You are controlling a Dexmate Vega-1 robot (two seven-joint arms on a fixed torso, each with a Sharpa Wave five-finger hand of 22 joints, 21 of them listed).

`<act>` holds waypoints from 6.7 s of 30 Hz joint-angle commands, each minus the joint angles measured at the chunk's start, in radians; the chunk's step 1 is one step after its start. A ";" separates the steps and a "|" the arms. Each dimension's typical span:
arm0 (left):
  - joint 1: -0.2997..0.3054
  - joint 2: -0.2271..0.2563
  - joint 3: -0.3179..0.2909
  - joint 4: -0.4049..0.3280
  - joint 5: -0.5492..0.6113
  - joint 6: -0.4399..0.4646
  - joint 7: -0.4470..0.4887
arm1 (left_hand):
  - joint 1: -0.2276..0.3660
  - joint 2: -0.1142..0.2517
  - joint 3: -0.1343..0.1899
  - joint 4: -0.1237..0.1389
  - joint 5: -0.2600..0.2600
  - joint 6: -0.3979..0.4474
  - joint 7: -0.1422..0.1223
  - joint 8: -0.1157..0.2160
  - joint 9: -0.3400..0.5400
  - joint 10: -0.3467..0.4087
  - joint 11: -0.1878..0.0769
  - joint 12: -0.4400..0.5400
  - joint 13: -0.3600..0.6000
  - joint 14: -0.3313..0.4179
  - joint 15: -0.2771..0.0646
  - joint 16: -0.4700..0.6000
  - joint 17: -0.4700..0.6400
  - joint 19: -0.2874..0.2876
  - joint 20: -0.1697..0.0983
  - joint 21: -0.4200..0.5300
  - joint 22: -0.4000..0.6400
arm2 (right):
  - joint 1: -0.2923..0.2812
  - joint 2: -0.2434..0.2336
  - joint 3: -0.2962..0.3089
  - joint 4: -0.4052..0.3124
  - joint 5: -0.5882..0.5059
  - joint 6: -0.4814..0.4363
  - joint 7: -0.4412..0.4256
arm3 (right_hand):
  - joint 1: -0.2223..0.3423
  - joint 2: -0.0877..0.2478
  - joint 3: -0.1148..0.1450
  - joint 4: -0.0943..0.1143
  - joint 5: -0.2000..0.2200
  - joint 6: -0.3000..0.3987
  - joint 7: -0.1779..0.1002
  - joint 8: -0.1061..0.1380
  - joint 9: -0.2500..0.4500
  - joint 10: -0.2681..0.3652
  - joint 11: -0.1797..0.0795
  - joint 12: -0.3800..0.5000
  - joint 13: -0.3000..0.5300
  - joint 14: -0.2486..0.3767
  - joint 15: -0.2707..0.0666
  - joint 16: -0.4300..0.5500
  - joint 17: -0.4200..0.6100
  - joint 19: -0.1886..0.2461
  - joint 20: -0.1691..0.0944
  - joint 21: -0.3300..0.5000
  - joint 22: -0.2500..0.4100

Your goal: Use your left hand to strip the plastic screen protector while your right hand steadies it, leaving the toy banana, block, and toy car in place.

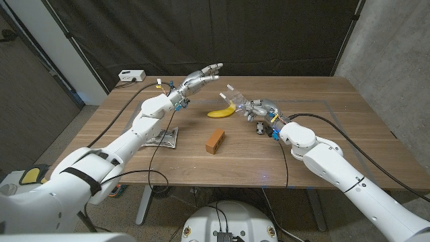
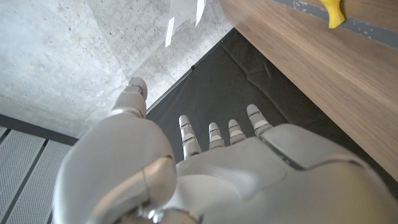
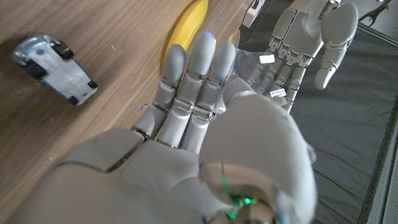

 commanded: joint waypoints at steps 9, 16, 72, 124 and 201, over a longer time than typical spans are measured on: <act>-0.015 0.053 0.053 -0.070 0.138 -0.051 0.077 | 0.060 0.007 0.008 0.022 -0.067 0.136 0.139 0.055 0.029 0.010 0.006 0.005 0.007 -0.007 -0.004 0.003 0.002 0.001 -0.033 0.008 0.011 | 0.002 -0.006 -0.003 0.001 -0.014 0.027 -0.005 | 0.014 0.004 -0.006 0.000 0.008 0.019 0.006 0.000 0.006 0.005 -0.005 0.004 0.003 0.037 -0.046 0.002 0.008 -0.006 -0.150 0.010 -0.007; -0.014 0.069 0.068 -0.105 0.205 -0.045 0.141 | 0.091 0.016 0.017 0.018 -0.072 0.186 0.133 0.079 0.041 0.028 0.000 0.012 0.008 0.002 -0.017 0.006 0.001 0.014 -0.054 0.017 0.017 | 0.000 -0.007 -0.004 0.000 -0.020 0.045 -0.007 | 0.015 0.005 -0.009 0.001 0.009 0.020 0.006 -0.003 0.006 0.004 -0.006 0.004 0.004 0.037 -0.046 -0.001 0.006 -0.008 -0.149 0.013 -0.010; -0.027 0.031 0.087 -0.086 0.261 -0.055 0.270 | 0.190 0.034 0.008 0.040 -0.088 0.482 0.135 0.260 0.137 0.201 -0.050 0.043 0.019 0.123 -0.065 0.032 0.009 0.073 -0.087 0.082 0.032 | 0.046 0.008 -0.022 0.040 -0.026 0.055 0.016 | 0.019 0.008 -0.025 0.005 0.014 0.029 0.001 -0.017 0.014 0.007 -0.010 -0.001 0.007 0.040 -0.046 -0.010 0.015 -0.014 -0.150 0.031 -0.044; 0.066 0.080 0.047 -0.272 0.321 0.032 0.425 | 0.245 0.117 0.037 0.045 -0.074 0.633 0.173 0.416 0.226 0.286 -0.078 0.057 0.053 0.169 -0.088 0.049 0.018 0.095 -0.081 0.133 0.042 | 0.031 0.009 -0.015 0.037 -0.023 0.076 0.009 | 0.018 0.009 -0.033 0.007 0.016 0.035 -0.002 -0.023 0.017 0.013 -0.010 -0.007 0.007 0.041 -0.047 -0.021 0.030 -0.015 -0.149 0.039 -0.071; -0.027 0.408 0.268 -0.821 1.654 0.205 1.078 | 0.212 0.164 0.006 0.107 0.051 0.540 0.154 0.552 0.491 0.254 -0.155 0.045 0.141 0.052 -0.149 0.028 0.039 0.091 -0.170 0.206 0.043 | -0.015 0.122 0.257 0.037 0.620 -0.171 0.182 | 0.074 -0.023 -0.023 -0.012 0.057 0.093 0.039 -0.026 -0.017 0.073 -0.006 -0.017 -0.007 0.127 -0.049 -0.042 0.037 0.085 -0.150 0.047 -0.127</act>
